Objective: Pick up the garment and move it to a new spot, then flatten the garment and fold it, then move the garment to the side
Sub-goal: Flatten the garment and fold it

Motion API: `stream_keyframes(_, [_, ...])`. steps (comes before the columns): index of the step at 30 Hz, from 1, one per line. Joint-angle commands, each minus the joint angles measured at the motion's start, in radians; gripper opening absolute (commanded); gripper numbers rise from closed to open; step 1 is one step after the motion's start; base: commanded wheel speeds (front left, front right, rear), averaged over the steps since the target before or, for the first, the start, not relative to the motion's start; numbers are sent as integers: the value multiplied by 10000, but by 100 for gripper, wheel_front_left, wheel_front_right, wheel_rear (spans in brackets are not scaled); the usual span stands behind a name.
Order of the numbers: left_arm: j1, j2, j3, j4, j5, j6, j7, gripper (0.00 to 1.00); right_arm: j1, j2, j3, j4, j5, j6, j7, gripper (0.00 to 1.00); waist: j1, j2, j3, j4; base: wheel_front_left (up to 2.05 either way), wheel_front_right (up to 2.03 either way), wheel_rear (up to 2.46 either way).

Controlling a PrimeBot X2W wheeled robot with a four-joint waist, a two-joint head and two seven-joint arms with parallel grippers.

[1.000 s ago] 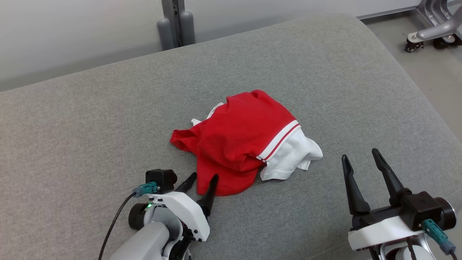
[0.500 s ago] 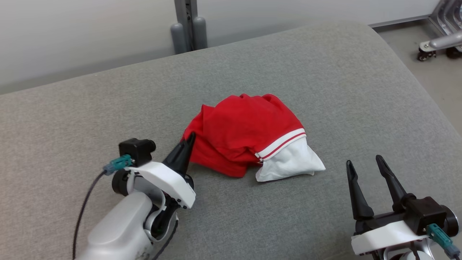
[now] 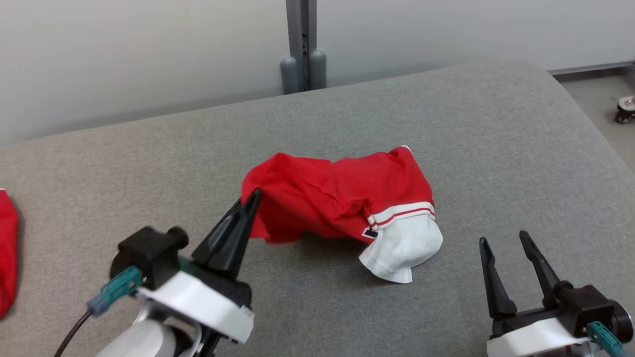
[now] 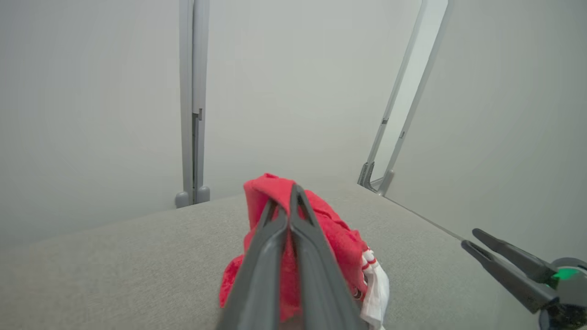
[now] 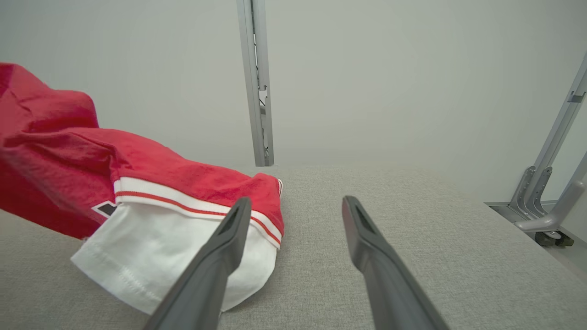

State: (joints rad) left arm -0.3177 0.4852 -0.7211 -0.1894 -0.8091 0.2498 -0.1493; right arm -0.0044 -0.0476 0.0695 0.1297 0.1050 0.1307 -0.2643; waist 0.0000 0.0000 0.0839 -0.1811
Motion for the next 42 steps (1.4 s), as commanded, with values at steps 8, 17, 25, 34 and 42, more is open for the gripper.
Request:
stream_keyframes(8, [2636,662,-81,287,-201,971,-400,0,282,-60,-52,33,-138,1,-4,100,0,0,-180,595,0,0,0])
stream_keyframes(17, [3169,-626,-508,4117,42,-535,-1117,0,254,-54,-24,88,-367,1,-3,100,0,0,-188,971,0,0,0])
stream_keyframes(25, [3317,-1599,-251,5174,870,-2039,-1163,100,370,-55,-180,67,-438,1,-3,100,0,0,-200,1281,0,0,0])
stream_keyframes(34, [3512,-2405,-345,5528,2531,-2991,-1158,100,296,-52,-98,141,-340,1,-3,100,0,0,-225,1421,0,0,0])
stream_keyframes(42, [3408,-2893,226,5723,3087,-3227,-1159,100,317,-52,-82,166,-394,1,-3,100,0,0,-243,1426,0,0,0])
